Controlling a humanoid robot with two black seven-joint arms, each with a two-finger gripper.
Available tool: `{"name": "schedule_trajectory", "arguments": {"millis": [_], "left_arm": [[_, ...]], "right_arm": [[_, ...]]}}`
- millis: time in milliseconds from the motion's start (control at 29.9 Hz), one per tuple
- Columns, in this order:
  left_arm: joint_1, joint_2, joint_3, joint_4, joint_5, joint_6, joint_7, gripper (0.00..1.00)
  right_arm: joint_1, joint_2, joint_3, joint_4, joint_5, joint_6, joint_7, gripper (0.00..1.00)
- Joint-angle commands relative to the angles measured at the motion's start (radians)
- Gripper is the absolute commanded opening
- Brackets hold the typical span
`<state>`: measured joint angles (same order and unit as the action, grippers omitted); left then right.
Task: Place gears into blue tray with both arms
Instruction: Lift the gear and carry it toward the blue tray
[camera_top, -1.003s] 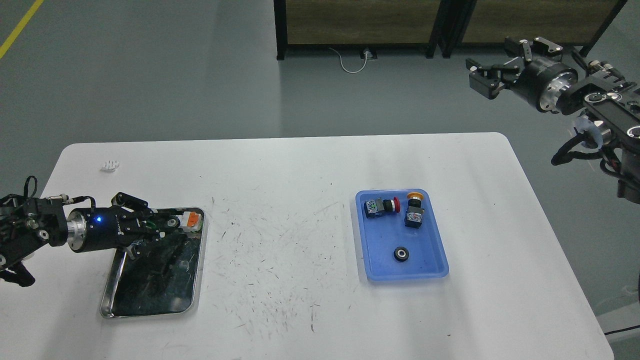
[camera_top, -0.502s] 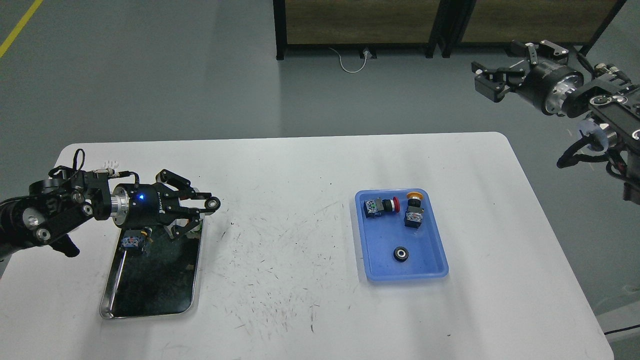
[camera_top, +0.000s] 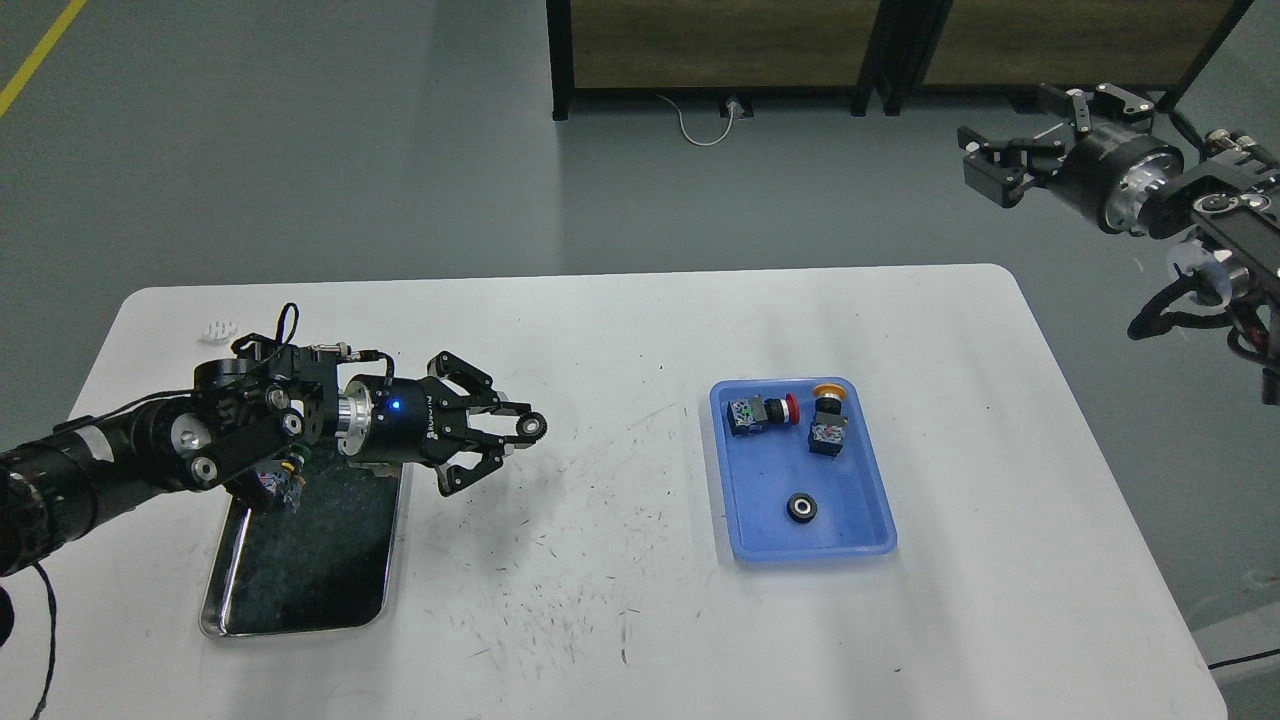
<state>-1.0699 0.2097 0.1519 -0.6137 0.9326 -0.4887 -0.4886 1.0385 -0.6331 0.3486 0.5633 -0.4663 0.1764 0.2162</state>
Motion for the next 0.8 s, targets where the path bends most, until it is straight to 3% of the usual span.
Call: {"name": "schedule_trajectory", "arguments": {"millis": [0,769], "left_arm": [[-0.001,-0.041,0.000,0.000,0.005,0.000,0.000,0.22],[0.011,-0.210,0.087,0.006,0.008,0.000,0.000,0.22]], "right_arm": [[0.000,0.000,-0.003,-0.003,0.000,0.000,0.000,0.89],[-0.008,0.039,-0.026,-0.037,0.000,0.000,0.000,0.89]]}}
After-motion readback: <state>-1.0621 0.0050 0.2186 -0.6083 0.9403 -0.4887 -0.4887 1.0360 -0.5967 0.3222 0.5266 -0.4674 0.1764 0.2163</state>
